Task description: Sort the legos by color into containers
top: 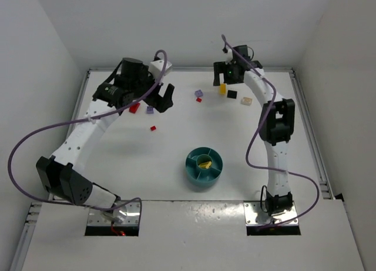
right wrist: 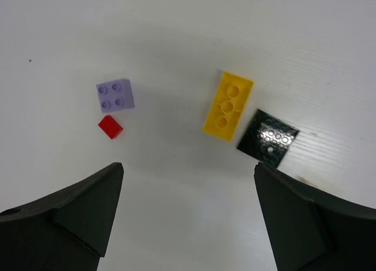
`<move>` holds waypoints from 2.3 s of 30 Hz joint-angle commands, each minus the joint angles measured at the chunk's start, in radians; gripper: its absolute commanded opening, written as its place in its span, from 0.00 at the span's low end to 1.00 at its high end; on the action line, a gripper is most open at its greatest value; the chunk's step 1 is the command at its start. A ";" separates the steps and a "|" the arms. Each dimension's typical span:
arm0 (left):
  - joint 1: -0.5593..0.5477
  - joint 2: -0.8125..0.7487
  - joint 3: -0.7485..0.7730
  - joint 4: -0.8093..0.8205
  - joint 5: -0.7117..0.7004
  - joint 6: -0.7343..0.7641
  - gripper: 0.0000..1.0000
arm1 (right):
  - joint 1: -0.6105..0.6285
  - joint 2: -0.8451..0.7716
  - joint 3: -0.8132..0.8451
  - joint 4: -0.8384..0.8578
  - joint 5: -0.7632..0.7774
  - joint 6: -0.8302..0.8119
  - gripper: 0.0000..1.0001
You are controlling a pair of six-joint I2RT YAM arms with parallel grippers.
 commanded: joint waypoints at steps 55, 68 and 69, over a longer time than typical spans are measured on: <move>0.239 -0.233 -0.320 0.237 0.217 -0.160 0.99 | 0.066 -0.416 -0.630 0.262 -0.167 -0.124 0.06; 0.230 -0.169 -0.392 0.319 0.719 -0.273 0.97 | 0.098 -0.768 -0.872 0.016 -0.915 -0.501 0.06; 0.230 -0.169 -0.401 0.344 0.754 -0.290 0.97 | 0.098 -0.782 -0.872 0.000 -0.965 -0.527 0.08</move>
